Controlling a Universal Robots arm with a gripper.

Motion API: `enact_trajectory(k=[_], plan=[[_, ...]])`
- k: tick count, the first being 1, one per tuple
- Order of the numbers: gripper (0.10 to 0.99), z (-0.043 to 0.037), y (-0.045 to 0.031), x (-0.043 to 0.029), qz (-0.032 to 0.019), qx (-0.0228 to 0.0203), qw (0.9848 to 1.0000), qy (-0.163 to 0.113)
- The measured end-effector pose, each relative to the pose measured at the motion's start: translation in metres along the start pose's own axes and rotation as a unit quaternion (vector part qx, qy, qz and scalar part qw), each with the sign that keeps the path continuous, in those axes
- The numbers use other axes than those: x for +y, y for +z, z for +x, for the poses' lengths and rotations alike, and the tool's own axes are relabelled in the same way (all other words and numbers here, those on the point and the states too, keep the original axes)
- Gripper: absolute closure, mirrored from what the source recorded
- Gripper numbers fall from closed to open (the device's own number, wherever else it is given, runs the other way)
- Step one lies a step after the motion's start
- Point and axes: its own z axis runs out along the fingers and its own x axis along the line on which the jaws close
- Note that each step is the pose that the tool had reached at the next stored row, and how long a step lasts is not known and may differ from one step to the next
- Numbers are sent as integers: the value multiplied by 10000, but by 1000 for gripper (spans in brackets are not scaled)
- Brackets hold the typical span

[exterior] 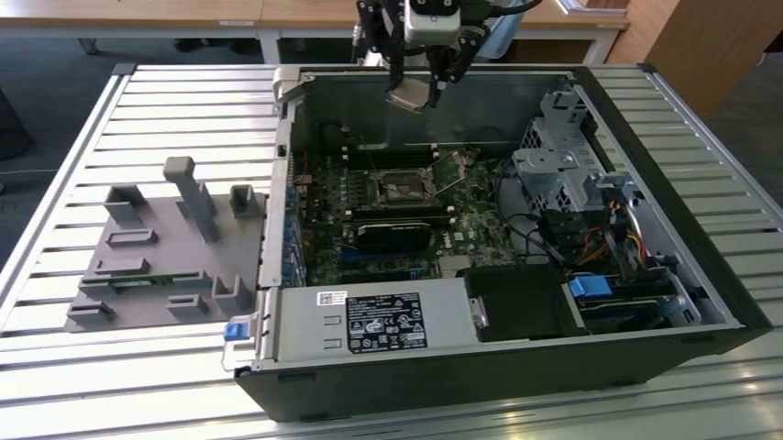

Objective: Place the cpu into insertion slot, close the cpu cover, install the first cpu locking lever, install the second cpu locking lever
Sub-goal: 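Place the cpu into insertion slot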

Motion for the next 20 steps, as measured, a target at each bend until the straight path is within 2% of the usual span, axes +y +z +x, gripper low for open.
enact_trajectory(k=[6, 11, 16, 20], plan=[[545, 1, 8, 0, -6, -28, 9995, 314], [545, 4, 14, 5, -11, -56, 9981, 619], [545, 6, 24, 7, -14, -84, 9958, 908], [545, 6, 31, 6, -8, -117, 9930, 1174]])
